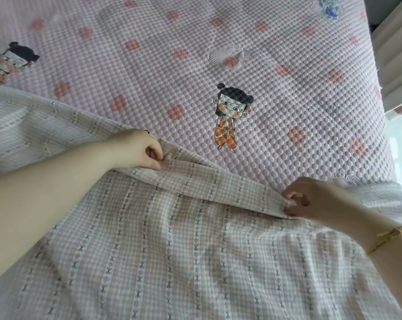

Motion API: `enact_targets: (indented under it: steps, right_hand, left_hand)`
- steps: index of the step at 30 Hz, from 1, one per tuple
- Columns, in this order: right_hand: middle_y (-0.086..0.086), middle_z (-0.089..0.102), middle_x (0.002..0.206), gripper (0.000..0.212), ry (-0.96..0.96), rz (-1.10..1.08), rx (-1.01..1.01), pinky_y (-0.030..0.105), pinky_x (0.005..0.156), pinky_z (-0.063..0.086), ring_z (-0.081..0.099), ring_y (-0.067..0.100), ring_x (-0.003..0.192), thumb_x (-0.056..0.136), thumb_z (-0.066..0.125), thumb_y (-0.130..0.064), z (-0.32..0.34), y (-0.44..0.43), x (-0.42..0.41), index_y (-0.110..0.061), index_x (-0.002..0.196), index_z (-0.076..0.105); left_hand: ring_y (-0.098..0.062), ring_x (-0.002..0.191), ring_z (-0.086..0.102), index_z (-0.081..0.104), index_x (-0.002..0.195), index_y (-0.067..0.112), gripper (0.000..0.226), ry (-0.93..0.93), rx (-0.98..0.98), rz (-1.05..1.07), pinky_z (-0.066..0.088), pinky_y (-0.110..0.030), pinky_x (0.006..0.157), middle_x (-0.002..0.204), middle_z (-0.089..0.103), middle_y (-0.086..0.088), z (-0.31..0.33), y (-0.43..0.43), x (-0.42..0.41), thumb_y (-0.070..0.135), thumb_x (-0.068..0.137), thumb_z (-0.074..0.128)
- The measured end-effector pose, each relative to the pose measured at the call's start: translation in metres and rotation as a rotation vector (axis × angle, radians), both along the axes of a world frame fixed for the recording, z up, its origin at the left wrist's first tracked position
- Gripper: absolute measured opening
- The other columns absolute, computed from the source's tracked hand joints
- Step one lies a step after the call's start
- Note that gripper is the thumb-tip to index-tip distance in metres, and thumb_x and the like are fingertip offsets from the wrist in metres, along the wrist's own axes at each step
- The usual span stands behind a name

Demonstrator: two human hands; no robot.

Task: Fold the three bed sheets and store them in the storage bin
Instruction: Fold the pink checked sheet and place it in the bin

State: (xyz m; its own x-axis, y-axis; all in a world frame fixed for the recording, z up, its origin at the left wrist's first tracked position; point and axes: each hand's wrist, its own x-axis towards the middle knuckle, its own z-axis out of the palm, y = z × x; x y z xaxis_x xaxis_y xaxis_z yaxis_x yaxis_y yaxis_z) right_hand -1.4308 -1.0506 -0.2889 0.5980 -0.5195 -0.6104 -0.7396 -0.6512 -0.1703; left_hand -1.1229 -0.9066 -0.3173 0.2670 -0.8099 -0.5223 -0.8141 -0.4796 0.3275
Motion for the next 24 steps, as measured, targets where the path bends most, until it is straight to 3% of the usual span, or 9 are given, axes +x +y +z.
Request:
enact_targets:
  steps: [2, 4, 7, 9, 14, 16, 19, 24]
  right_hand:
    - [-0.01, 0.057, 0.112, 0.022, -0.012, 0.021, -0.099, 0.023, 0.084, 0.051, 0.056, 0.006, 0.091, 0.091, 0.052, -0.033, -0.003, 0.004, 0.006, -0.025, 0.11, 0.06]
    - [-0.009, 0.06, 0.11, 0.022, -0.033, 0.01, -0.124, 0.022, 0.084, 0.05, 0.056, 0.006, 0.088, 0.092, 0.05, -0.031, -0.004, 0.004, 0.008, -0.022, 0.108, 0.063]
    - [-0.007, 0.063, 0.108, 0.024, -0.13, -0.022, -0.15, 0.014, 0.076, 0.042, 0.047, 0.004, 0.081, 0.091, 0.051, -0.029, -0.001, -0.002, -0.001, -0.018, 0.107, 0.066]
    - [-0.003, 0.066, 0.1, 0.021, -0.242, -0.031, -0.191, 0.011, 0.064, 0.036, 0.047, 0.006, 0.076, 0.089, 0.055, -0.024, 0.002, -0.005, -0.007, -0.013, 0.1, 0.07]
    - [0.004, 0.069, 0.069, 0.008, -0.411, 0.034, -0.309, 0.005, 0.05, 0.027, 0.048, 0.011, 0.056, 0.073, 0.072, 0.002, 0.002, -0.008, -0.01, -0.007, 0.073, 0.073]
    - [0.006, 0.067, 0.063, 0.013, -0.468, 0.016, -0.336, 0.002, 0.049, 0.026, 0.047, 0.012, 0.05, 0.069, 0.073, 0.006, 0.002, -0.007, -0.012, -0.006, 0.069, 0.071]
    - [0.011, 0.066, 0.069, 0.007, -0.565, -0.107, -0.357, 0.009, 0.052, 0.03, 0.049, 0.018, 0.055, 0.079, 0.065, 0.003, 0.01, -0.01, -0.009, -0.001, 0.077, 0.07]
    - [0.012, 0.059, 0.08, 0.021, -0.481, -0.224, -0.427, 0.029, 0.063, 0.035, 0.049, 0.025, 0.071, 0.093, 0.048, -0.014, 0.009, -0.043, 0.013, 0.0, 0.096, 0.063]
  left_hand:
    - [-0.008, 0.079, 0.049, 0.062, 0.076, 0.033, 0.008, -0.09, -0.026, -0.018, 0.036, -0.022, 0.071, 0.073, 0.049, 0.022, -0.003, 0.001, -0.001, 0.031, 0.078, 0.07]
    - [-0.011, 0.084, 0.049, 0.056, 0.07, 0.033, 0.015, -0.159, -0.025, -0.08, 0.035, -0.024, 0.072, 0.079, 0.054, 0.016, -0.005, 0.001, -0.004, 0.033, 0.081, 0.065]
    - [-0.015, 0.094, 0.052, 0.061, 0.089, 0.028, 0.005, -0.24, -0.086, -0.167, 0.041, -0.027, 0.079, 0.1, 0.06, 0.007, -0.006, 0.003, -0.007, 0.032, 0.085, 0.061]
    - [-0.016, 0.101, 0.054, 0.062, 0.105, 0.024, 0.02, -0.255, -0.123, -0.168, 0.041, -0.028, 0.083, 0.108, 0.061, 0.006, -0.009, 0.005, -0.006, 0.032, 0.087, 0.059]
    - [-0.014, 0.09, 0.048, 0.065, 0.097, 0.022, 0.018, -0.341, -0.1, -0.238, 0.036, -0.027, 0.082, 0.1, 0.06, 0.007, -0.012, -0.001, -0.01, 0.031, 0.092, 0.051]
    - [-0.014, 0.093, 0.051, 0.062, 0.092, 0.021, 0.013, -0.223, -0.159, -0.134, 0.037, -0.028, 0.083, 0.095, 0.057, 0.008, -0.003, -0.002, -0.007, 0.026, 0.092, 0.051]
    - [-0.016, 0.091, 0.051, 0.052, 0.089, 0.02, 0.005, -0.037, -0.304, 0.151, 0.035, -0.028, 0.08, 0.094, 0.055, 0.004, 0.029, -0.012, 0.007, 0.021, 0.093, 0.048]
    - [-0.023, 0.08, 0.046, 0.042, 0.092, 0.019, 0.009, -0.354, -0.3, -0.04, 0.036, -0.032, 0.069, 0.079, 0.051, -0.003, 0.041, -0.059, 0.018, 0.026, 0.097, 0.038]
